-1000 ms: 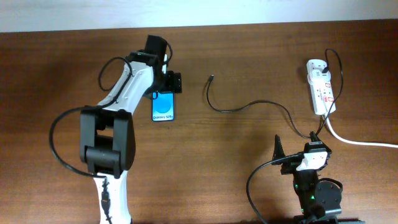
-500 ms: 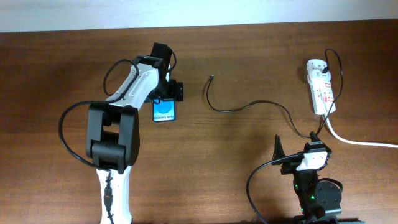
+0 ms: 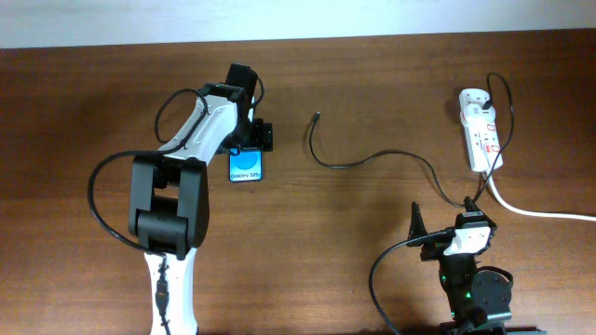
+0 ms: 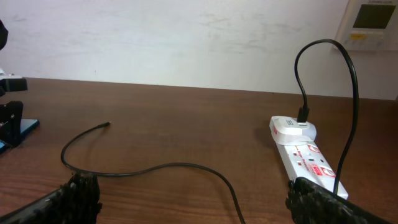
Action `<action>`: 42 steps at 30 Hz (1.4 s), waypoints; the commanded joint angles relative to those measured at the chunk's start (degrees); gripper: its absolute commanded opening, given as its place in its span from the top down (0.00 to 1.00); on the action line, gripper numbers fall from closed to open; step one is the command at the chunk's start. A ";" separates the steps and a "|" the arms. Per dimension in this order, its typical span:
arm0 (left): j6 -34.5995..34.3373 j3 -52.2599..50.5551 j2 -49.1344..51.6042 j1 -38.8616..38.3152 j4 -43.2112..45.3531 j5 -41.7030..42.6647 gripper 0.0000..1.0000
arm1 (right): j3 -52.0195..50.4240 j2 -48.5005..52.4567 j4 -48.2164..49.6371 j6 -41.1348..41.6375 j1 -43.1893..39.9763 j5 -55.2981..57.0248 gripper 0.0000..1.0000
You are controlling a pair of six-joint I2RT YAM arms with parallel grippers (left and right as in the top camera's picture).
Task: Plug charger to phone and switch on socket
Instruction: 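Move the left gripper to the blue phone and grasp it, then lift the phone with the left gripper and tilt it upright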
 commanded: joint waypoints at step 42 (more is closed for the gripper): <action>0.22 26.88 4.02 -0.39 -19.89 2.23 1.00 | -0.42 -0.44 -0.24 0.11 -0.20 -0.11 0.02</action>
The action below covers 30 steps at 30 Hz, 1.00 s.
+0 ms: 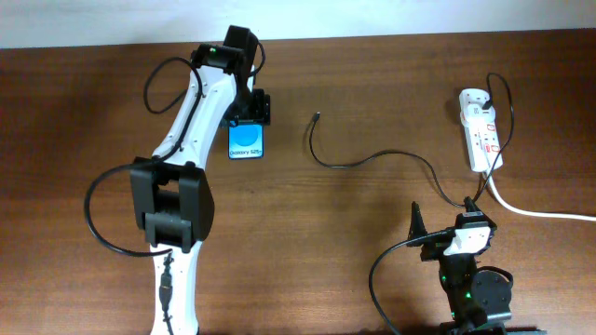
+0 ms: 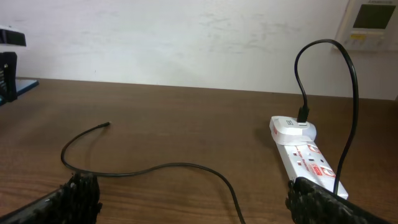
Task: Plug charger to phone and switch on socket
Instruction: 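Lift the phone with the left gripper and tilt it upright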
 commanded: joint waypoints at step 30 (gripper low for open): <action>-56.15 2.43 0.24 -0.13 -6.51 50.95 1.00 | -0.42 -0.44 -0.24 0.11 -0.22 -0.11 0.01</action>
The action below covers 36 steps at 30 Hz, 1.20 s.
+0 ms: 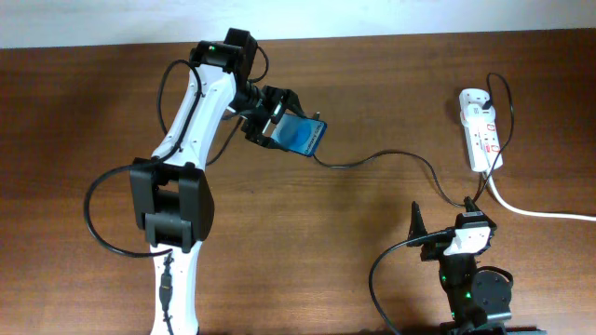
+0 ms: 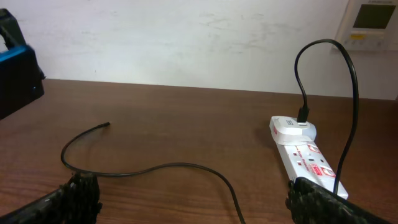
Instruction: Plug charger to phone and switch on socket
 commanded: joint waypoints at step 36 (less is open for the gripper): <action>45.83 1.60 0.24 0.13 -0.46 -21.75 1.00 | 19.65 29.66 10.03 8.07 -0.22 -28.20 0.01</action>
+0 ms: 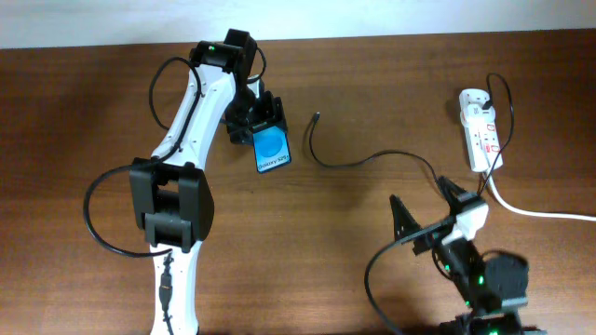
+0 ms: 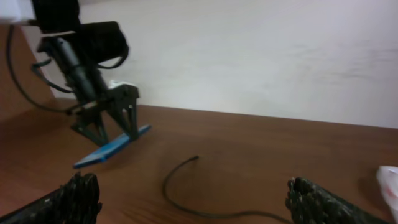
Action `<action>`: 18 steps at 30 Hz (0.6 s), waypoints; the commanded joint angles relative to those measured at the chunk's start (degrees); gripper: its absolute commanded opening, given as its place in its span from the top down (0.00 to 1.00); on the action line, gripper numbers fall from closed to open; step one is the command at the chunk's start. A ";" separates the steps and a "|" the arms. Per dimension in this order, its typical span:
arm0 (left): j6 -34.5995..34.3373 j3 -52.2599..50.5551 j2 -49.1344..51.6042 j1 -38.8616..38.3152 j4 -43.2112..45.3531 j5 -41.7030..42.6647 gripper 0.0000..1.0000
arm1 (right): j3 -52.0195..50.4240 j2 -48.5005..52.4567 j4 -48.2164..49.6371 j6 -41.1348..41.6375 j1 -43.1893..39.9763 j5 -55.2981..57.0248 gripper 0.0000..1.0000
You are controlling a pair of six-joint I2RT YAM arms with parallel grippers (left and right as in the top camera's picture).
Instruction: Plug charger to phone and switch on socket
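Note:
The blue phone (image 1: 271,151) hangs tilted from my left gripper (image 1: 264,126), which is shut on its far end, left of the black cable's loose tip (image 1: 318,115). From the right wrist the phone (image 2: 112,148) slants down towards the table, with the left gripper (image 2: 102,115) above it and the cable tip (image 2: 196,158) to its right. The cable (image 1: 391,156) runs to the charger on the white power strip (image 1: 481,130) at the far right. My right gripper (image 1: 426,207) is open near the front, its fingertips (image 2: 81,199) wide apart with nothing between them.
The white mains lead (image 1: 540,212) leaves the power strip towards the right edge. A white wall (image 2: 249,56) stands behind the table's far edge. The left arm's own black cable loops beside its white links (image 1: 191,102).
The left gripper brought the phone back left from beside the cable tip and it now points towards the front. The right arm has turned left; its camera now faces the phone instead of the power strip.
First the left gripper was on the phone lying at the table's left. Then the phone sat a little farther back under it. Later it was held tilted by the cable tip. Now it hangs left of the tip, and the previously still right arm has turned towards it.

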 commanded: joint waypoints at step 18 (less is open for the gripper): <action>-52.15 1.51 0.24 -2.62 0.26 1.44 1.00 | 33.73 64.13 1.70 36.48 7.13 -13.55 0.13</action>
